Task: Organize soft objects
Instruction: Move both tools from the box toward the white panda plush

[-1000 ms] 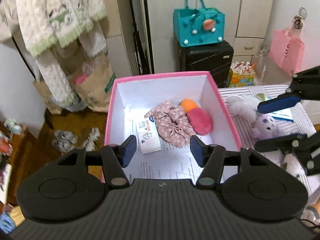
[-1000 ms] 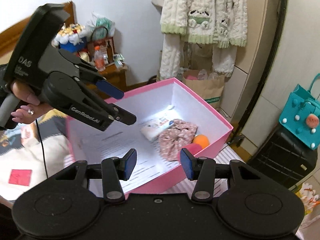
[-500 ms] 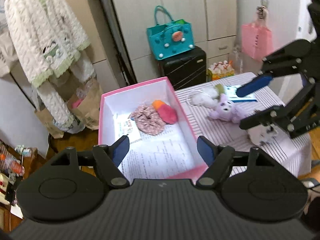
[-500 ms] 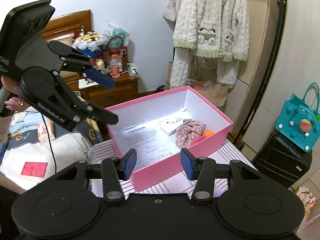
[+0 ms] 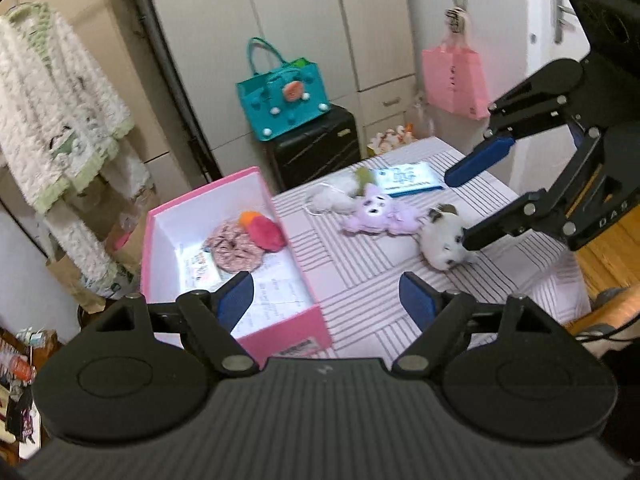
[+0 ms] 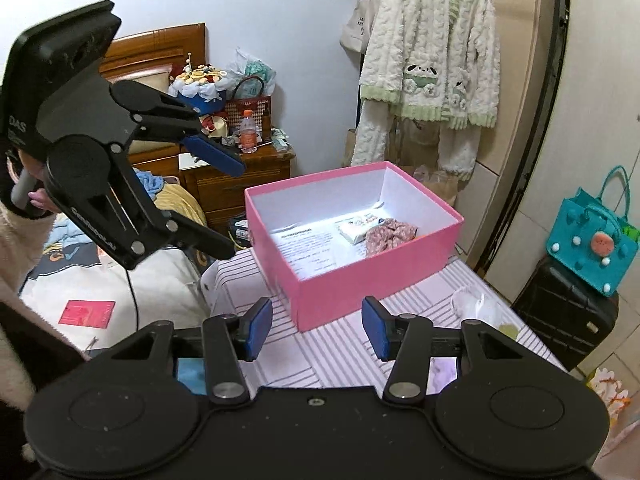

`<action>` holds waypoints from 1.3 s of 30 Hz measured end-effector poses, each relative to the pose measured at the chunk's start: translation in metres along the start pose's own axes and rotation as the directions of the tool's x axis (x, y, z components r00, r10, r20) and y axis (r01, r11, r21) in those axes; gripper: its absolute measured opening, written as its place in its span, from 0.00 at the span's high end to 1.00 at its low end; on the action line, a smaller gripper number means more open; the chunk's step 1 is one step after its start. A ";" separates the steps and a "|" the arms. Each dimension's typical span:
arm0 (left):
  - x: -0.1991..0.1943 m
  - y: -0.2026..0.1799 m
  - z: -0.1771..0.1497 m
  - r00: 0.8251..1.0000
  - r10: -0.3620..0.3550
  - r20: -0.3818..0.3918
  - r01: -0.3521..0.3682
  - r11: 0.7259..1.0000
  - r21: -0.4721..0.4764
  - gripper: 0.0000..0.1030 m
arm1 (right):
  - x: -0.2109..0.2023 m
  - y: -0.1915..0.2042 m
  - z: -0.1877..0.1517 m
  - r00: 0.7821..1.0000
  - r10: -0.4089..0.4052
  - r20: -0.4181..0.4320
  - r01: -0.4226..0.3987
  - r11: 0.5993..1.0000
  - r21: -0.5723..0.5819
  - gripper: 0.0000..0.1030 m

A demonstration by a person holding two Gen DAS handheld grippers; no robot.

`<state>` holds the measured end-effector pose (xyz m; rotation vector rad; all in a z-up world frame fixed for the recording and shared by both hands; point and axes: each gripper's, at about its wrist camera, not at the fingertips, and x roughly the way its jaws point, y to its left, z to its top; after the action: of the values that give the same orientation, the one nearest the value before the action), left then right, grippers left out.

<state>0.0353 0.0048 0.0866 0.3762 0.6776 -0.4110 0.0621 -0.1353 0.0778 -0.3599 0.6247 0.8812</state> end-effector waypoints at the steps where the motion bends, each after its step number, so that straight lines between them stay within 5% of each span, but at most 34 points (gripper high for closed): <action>1: 0.001 -0.005 -0.001 1.000 -0.011 -0.003 0.011 1.000 0.010 0.23 | -0.003 0.001 -0.003 1.000 0.002 0.002 -0.002 1.000 0.005 0.45; 11: 0.035 -0.043 -0.001 0.990 -0.112 -0.083 0.120 0.988 0.095 0.23 | -0.012 -0.012 -0.050 1.000 -0.016 -0.006 0.016 0.992 0.125 0.43; 19: 0.082 -0.049 0.002 0.963 -0.234 -0.137 0.241 0.970 0.035 0.23 | 0.001 -0.040 -0.093 0.999 -0.015 -0.030 0.022 0.969 0.245 0.40; 24: 0.116 -0.056 -0.002 0.964 -0.207 -0.166 0.218 0.975 0.049 0.23 | 0.014 -0.058 -0.122 0.997 -0.035 -0.065 0.054 0.946 0.321 0.38; 39: 0.191 -0.062 -0.003 0.916 -0.398 -0.042 0.378 0.895 -0.239 0.26 | 0.055 -0.076 -0.170 0.986 -0.169 -0.012 0.163 0.931 0.327 0.31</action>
<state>0.1392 -0.0925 -0.0549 0.0370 0.8827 -0.6928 0.0890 -0.2382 -0.0852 -0.1024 0.7024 0.6039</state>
